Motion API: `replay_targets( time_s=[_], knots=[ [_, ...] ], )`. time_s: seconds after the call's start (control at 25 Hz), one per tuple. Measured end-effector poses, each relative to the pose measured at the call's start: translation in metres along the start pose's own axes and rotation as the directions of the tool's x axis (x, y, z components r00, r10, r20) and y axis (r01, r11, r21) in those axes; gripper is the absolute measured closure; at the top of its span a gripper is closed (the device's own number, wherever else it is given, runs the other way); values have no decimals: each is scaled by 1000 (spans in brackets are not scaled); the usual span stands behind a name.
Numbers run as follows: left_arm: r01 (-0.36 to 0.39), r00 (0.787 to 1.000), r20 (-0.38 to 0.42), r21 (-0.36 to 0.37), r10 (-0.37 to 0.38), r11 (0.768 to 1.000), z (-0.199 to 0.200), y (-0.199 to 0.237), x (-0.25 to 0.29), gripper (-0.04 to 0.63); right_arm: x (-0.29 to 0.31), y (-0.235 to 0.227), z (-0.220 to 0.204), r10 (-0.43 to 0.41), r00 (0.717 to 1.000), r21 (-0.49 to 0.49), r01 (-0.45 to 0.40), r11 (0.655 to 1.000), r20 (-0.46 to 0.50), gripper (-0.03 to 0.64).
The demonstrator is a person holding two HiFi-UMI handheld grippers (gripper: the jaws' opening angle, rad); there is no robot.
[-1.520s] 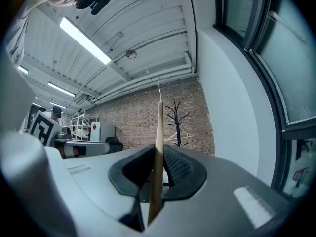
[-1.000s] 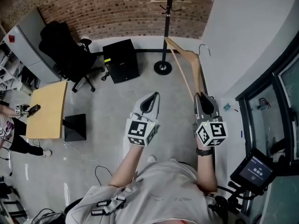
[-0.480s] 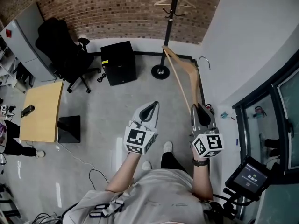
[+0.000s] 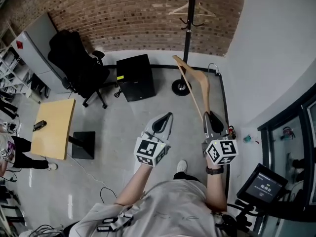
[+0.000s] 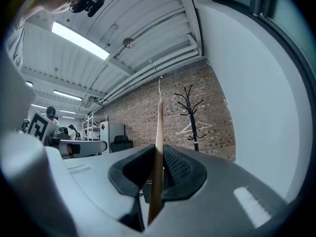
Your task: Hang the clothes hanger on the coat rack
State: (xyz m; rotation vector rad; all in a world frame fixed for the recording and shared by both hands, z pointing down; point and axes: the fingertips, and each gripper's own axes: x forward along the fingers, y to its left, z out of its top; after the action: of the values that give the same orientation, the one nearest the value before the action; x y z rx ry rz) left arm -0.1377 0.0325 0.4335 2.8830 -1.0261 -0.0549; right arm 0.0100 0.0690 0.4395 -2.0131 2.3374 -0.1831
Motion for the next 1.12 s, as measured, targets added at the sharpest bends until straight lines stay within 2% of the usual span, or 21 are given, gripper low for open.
replay_targets(
  time_s=[0.16,0.28,0.44,0.68,0.88,1.12],
  knots=[
    [-24,1000,5,20,24,999,11,5,68,595,38,-53,21,25,999,7,-25,1000,31,563],
    [0,1000,-15,8,0,1000,7,-5,98,595,46,-78,25,21,998,21,-22,1000,51,563],
    [40,999,-16,39,-40,998,-5,-28,117,595,39,-99,22,6,997,46,-9,999,75,563],
    [65,997,-52,21,-64,998,-23,-45,124,595,30,-110,0,-2,998,81,-3,997,58,563],
    [44,998,-43,0,-44,999,-17,-24,144,595,49,-111,5,14,999,74,-17,997,41,563],
    [22,999,-36,43,-21,999,-30,43,247,595,148,-165,-10,21,1000,64,-22,998,9,563]
  ],
)
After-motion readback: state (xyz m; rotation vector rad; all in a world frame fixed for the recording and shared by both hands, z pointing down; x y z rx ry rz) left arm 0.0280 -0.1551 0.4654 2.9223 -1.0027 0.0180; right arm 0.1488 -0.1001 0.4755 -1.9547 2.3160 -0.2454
